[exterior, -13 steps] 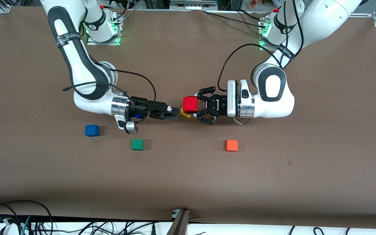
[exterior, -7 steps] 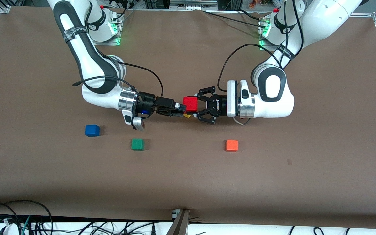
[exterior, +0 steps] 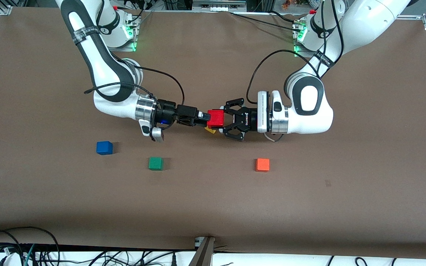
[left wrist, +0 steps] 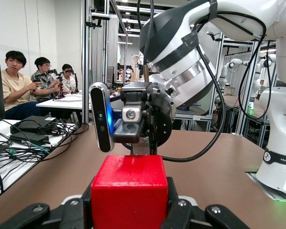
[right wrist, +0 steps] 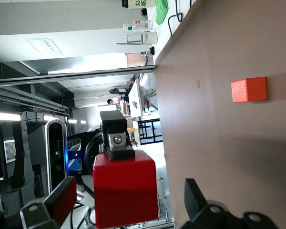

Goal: Pass red block to right arm, stack on blue
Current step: 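Close the right gripper on the red cube beside the left gripper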

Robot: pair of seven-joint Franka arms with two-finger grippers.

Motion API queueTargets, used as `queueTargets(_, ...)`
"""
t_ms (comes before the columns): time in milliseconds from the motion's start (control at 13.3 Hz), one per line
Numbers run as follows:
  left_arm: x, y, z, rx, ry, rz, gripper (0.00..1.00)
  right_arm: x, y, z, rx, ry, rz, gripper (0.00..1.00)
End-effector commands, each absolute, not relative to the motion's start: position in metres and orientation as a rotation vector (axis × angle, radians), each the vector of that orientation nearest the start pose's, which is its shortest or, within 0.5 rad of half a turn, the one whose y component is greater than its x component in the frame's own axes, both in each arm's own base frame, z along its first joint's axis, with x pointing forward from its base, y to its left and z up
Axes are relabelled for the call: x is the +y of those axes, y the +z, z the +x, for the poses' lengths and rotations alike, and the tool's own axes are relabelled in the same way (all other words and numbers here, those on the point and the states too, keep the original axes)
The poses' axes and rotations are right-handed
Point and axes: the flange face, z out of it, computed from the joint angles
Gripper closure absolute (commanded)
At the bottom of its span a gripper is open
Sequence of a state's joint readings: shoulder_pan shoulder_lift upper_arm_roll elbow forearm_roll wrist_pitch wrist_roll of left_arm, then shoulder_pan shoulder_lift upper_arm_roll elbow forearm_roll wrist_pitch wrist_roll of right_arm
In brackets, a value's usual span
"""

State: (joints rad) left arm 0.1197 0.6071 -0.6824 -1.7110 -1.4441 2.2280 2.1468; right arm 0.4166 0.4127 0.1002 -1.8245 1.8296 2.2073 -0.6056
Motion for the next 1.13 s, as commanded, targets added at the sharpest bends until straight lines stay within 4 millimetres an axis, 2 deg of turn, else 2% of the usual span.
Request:
queueTargets(0,-0.3404,0.3438,0.6021,-1.233,1.12,1.301,0.86,0.3489,0.3497,0.5534,0.221,-0.038,-1.712,0.02)
queueTargets(451,-0.3404,0.3429,0.6021,-1.233,1.12,1.301,0.86,0.3557,0.3517,0.5505,0.222,-0.036,-1.71,0.13)
queueTargets(601,-0.3404,0.3438,0.6021,-1.234,1.121,1.3,0.86,0.3564,0.3531,0.5512,0.23,-0.041,-1.704,0.2)
queueTargets(751,-0.3404,0.3438,0.6021,-1.234,1.121,1.3,0.86,0.3567,0.3529,0.5509,0.231,-0.043,-1.706,0.33)
queueTargets(826,-0.3404,0.3438,0.6021,-1.234,1.121,1.3,0.86,0.3569,0.3536,0.5513,0.231,-0.044,-1.705,0.43)
queueTargets(1051,-0.3404,0.3438,0.6021,-1.234,1.121,1.3,0.86,0.3577,0.3572,0.553,0.227,-0.048,-1.701,0.81)
